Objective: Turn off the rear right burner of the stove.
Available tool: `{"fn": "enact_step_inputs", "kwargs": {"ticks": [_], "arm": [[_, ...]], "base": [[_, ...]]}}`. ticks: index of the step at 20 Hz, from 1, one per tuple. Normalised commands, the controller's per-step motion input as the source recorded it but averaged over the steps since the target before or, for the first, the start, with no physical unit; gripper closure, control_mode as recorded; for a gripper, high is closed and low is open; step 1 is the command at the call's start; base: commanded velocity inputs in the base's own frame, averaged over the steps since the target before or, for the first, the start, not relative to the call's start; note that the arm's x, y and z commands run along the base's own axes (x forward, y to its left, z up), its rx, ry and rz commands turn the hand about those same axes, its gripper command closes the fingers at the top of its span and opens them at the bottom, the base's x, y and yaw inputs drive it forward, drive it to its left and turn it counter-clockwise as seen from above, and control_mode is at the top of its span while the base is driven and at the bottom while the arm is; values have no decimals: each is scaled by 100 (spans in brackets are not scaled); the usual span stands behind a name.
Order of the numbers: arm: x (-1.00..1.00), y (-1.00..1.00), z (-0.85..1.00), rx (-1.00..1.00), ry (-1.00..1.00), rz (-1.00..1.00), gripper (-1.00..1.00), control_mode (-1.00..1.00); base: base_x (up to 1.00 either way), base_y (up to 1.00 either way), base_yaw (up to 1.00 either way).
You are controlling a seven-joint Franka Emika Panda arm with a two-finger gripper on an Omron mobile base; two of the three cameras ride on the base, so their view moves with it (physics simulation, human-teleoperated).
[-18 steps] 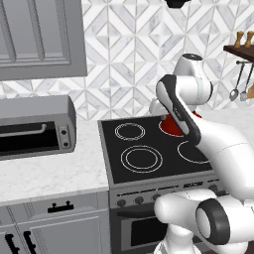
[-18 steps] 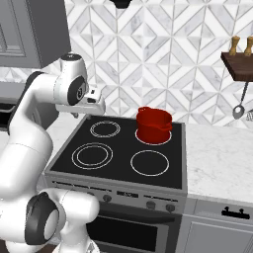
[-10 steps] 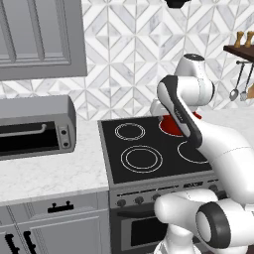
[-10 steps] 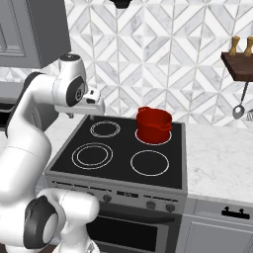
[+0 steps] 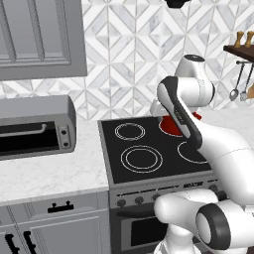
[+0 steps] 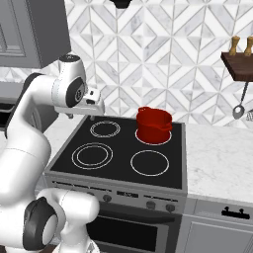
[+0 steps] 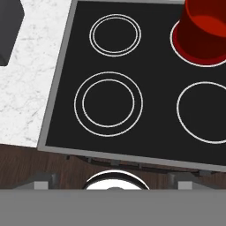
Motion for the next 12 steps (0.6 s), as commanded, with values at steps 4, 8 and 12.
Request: {"fn": "enact_step_inputs", "kwargs": {"ticks": [4,8,12], "arm": [[0,0,0,0,0,0,-100,-100],[0,0,0,0,0,0,-100,-100],[0,0,0,0,0,0,-100,-100]], "base": [[0,0,0],[0,0,0],[0,0,0]]}}
